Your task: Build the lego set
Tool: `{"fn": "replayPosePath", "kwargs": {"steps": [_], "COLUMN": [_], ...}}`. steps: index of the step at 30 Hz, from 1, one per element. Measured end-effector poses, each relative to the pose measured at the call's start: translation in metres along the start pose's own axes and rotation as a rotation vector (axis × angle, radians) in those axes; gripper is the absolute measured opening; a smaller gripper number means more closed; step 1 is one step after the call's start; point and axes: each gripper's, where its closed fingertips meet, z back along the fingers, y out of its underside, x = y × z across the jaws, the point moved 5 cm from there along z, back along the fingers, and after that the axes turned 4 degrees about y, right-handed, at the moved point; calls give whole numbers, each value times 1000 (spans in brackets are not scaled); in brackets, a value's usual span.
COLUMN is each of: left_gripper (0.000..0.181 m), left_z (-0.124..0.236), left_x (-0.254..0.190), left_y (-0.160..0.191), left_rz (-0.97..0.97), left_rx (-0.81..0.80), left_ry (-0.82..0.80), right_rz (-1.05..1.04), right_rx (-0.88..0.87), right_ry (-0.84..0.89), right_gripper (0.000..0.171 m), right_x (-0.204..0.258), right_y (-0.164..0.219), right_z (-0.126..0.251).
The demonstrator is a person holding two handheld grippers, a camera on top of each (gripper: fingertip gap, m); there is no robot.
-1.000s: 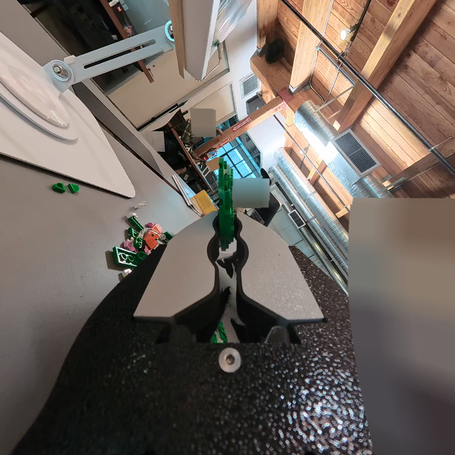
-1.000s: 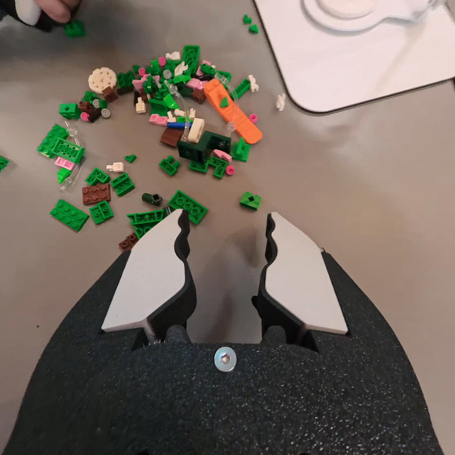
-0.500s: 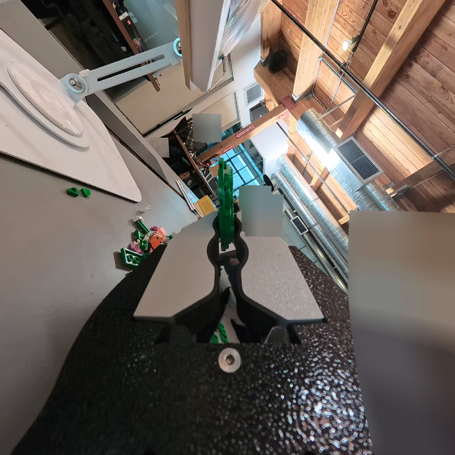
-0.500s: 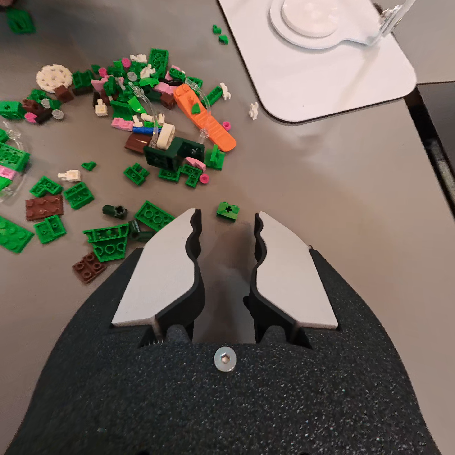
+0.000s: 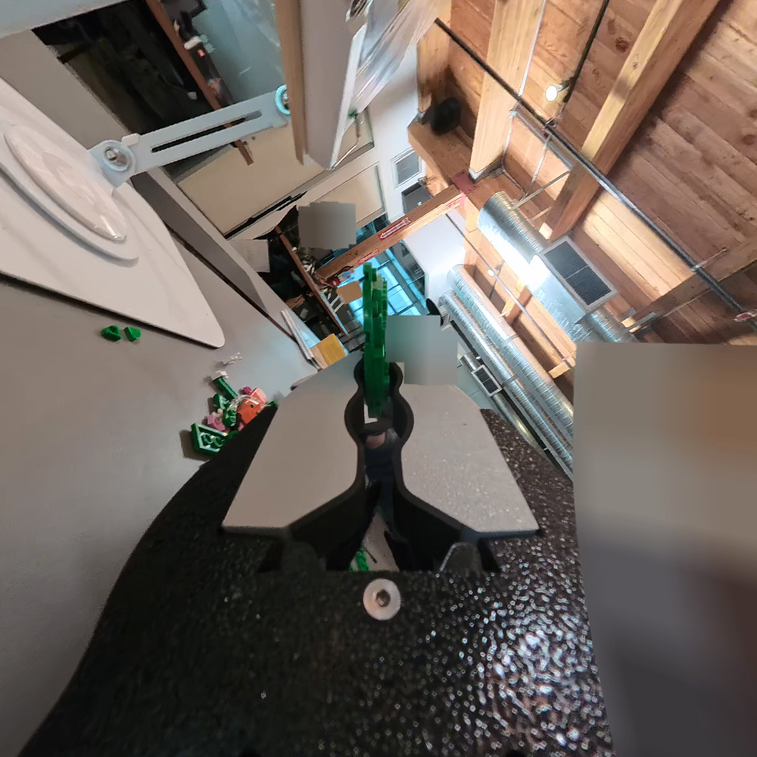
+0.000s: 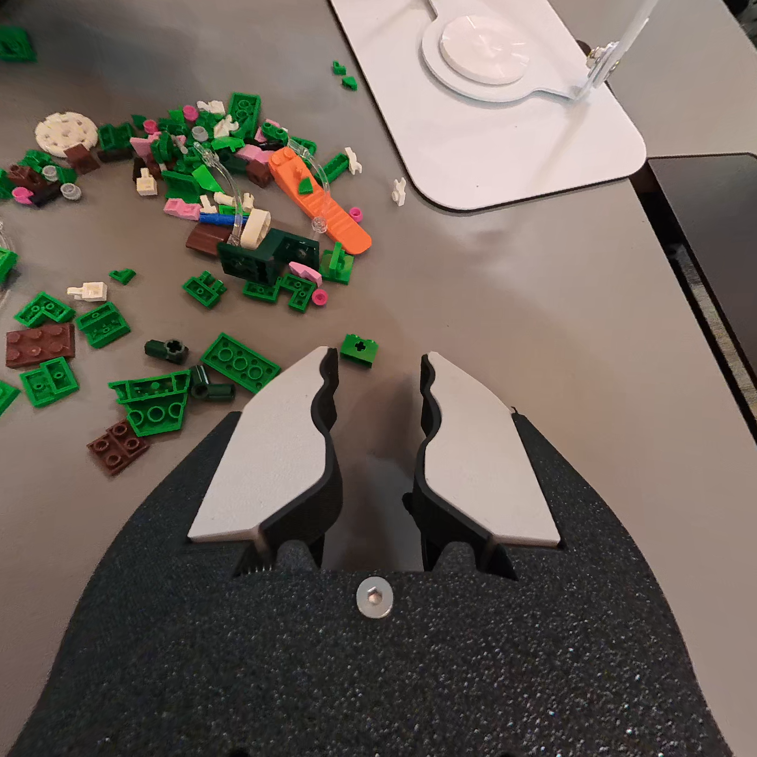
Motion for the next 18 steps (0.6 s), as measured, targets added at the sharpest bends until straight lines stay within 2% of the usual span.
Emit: {"fn": "replayPosePath", "kwargs": {"steps": [1, 5, 7, 9, 12, 18], "left_gripper": [8, 8, 8, 8, 8, 8], "left_z": [0, 5, 7, 8, 7, 8], "left_x": [-3, -14, -10, -5, -3, -1], "left_y": [-2, -11, -12, -10, -9, -9], "left_rz": [3, 68, 61, 38, 46, 33], "left_rx": [-11, -96, -97, -79, -74, -67], "left_ry": [29, 157, 124, 78, 67, 38], "right_rz": [7, 24, 37, 60, 103, 25], "right_rx": [-10, -82, -144, -247, -371, -455], "right_ry": [14, 99, 176, 335, 469, 498], "right_gripper": [38, 38, 39, 47, 43, 39], "right_x": [-1, -8, -14, -23, -25, -32], "right_y": [0, -3, -6, -11, -14, -13], "right_z": [0, 3, 8, 18, 34, 46]}}
